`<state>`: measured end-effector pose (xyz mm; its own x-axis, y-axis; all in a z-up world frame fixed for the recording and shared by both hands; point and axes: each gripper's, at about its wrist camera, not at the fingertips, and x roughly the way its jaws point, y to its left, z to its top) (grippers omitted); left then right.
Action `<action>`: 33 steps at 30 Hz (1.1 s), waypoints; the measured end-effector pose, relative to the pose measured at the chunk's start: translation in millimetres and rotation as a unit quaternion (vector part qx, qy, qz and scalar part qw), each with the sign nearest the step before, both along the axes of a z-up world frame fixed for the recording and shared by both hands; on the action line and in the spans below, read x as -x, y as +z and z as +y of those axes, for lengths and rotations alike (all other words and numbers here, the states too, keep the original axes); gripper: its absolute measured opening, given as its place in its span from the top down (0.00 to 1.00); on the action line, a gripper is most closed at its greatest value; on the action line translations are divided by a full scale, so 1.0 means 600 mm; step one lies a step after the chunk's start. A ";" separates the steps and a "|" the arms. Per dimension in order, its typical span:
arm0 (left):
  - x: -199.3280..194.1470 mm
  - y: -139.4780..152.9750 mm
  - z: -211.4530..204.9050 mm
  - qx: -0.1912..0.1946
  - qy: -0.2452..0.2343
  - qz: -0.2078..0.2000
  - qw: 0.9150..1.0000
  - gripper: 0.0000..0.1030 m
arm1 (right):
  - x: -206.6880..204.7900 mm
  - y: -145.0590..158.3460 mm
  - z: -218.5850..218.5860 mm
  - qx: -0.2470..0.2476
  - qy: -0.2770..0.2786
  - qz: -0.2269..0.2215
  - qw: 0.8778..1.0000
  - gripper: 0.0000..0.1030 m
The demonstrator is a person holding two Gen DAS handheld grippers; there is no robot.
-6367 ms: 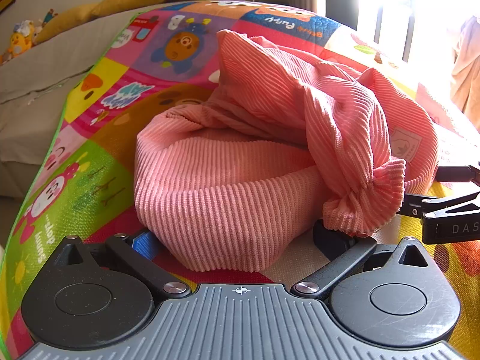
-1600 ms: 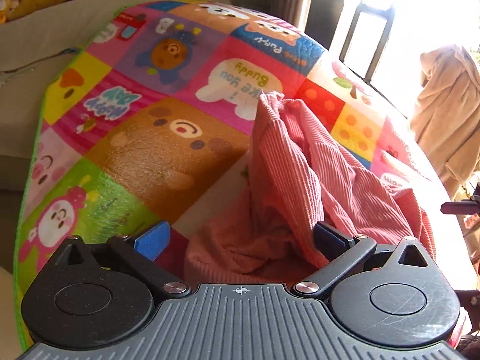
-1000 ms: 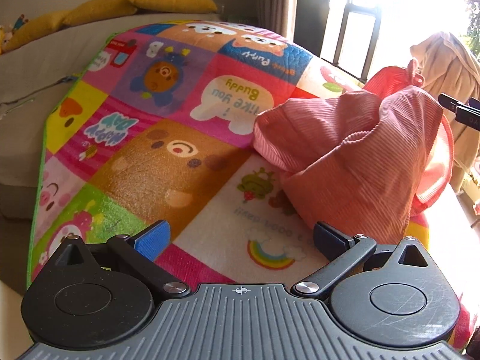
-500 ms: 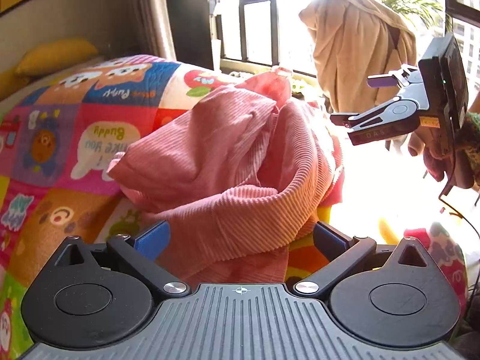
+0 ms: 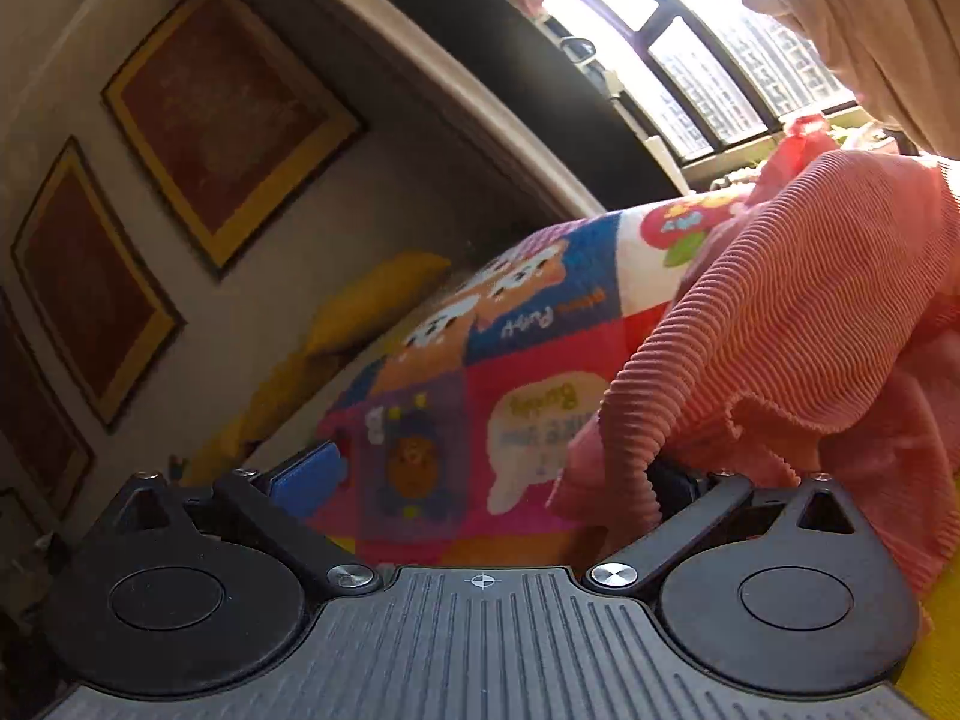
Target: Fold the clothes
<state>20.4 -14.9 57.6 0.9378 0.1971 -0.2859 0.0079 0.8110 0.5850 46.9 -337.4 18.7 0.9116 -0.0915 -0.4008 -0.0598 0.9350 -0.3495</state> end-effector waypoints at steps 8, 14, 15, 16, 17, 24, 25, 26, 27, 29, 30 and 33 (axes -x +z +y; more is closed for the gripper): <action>0.040 -0.009 0.147 0.042 0.078 0.058 0.994 0.00 | 0.035 -0.013 0.072 0.022 0.137 0.035 0.990 0.00; 0.086 -0.012 0.098 0.111 -0.092 0.135 0.980 0.00 | 0.024 -0.042 0.142 0.113 0.137 0.013 0.984 0.00; 0.085 -0.018 0.077 0.093 -0.110 0.132 0.981 0.00 | 0.025 -0.029 0.140 0.103 0.123 -0.006 0.987 0.00; 0.082 -0.023 0.060 0.077 -0.123 0.128 0.981 0.00 | 0.026 -0.016 0.138 0.094 0.108 -0.025 0.989 0.00; 0.076 -0.029 0.045 0.066 -0.137 0.129 0.980 0.00 | 0.027 -0.002 0.136 0.084 0.094 -0.044 0.991 0.00; 0.130 -0.057 -0.029 -0.030 -0.272 0.135 0.952 0.00 | 0.046 0.066 0.104 0.027 0.086 -0.076 0.993 0.00; 0.143 -0.062 -0.031 -0.048 -0.271 0.128 0.953 0.00 | 0.051 0.074 0.098 0.020 0.094 -0.071 0.993 0.00; 0.153 -0.068 -0.028 -0.064 -0.257 0.122 0.957 0.00 | 0.055 0.081 0.092 0.013 0.101 -0.066 0.993 0.00; 0.157 -0.071 -0.019 -0.067 -0.237 0.123 0.961 0.00 | 0.060 0.083 0.088 0.009 0.115 -0.052 0.992 0.00; 0.155 -0.075 0.010 -0.052 -0.191 0.132 0.971 0.00 | 0.074 0.050 0.095 0.019 0.189 0.031 0.981 0.00; 0.148 -0.073 0.027 -0.034 -0.166 0.137 0.976 0.00 | 0.081 0.032 0.102 0.025 0.207 0.057 0.976 0.00; 0.122 -0.059 0.075 0.029 -0.106 0.149 0.983 0.00 | 0.083 -0.009 0.119 0.034 0.222 0.114 0.968 0.00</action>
